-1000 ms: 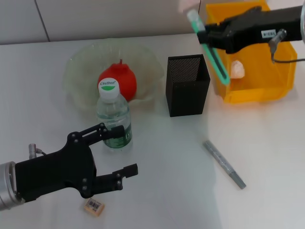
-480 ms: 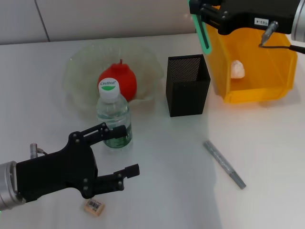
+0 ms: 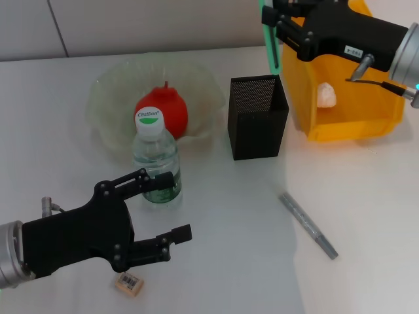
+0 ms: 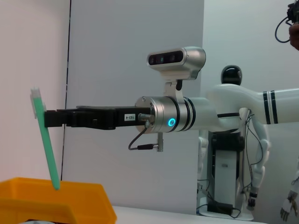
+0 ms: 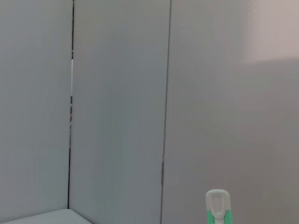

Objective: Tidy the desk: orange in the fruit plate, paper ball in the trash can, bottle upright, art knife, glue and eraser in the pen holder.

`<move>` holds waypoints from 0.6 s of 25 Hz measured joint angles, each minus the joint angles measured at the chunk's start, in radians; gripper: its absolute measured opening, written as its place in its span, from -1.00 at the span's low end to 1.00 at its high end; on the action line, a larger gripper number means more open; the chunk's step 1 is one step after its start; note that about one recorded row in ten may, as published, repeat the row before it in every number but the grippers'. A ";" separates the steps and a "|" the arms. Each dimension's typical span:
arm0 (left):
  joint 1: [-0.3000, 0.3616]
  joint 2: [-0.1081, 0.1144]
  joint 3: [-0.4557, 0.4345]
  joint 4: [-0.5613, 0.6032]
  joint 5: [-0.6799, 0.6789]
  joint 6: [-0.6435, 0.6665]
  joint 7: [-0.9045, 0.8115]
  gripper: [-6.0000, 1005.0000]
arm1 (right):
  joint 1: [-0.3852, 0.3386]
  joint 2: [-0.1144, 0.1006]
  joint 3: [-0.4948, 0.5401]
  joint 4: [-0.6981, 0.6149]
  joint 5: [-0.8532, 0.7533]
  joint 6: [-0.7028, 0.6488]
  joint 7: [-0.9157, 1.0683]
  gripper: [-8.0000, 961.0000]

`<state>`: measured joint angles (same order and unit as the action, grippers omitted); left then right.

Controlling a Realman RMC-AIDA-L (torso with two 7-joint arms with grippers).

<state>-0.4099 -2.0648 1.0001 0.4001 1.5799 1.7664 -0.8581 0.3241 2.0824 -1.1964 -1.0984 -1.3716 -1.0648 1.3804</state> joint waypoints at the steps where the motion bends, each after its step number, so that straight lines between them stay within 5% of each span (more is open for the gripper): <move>1: 0.000 0.000 0.000 0.000 0.000 0.000 0.000 0.59 | 0.000 0.000 0.000 0.000 0.000 0.000 0.000 -0.64; 15: 0.000 -0.001 0.000 -0.001 0.000 0.000 0.010 0.59 | 0.076 -0.002 0.179 0.277 0.071 -0.154 -0.113 -0.63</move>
<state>-0.4098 -2.0657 1.0001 0.3990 1.5800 1.7668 -0.8485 0.3997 2.0800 -1.0176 -0.8209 -1.3002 -1.2188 1.2669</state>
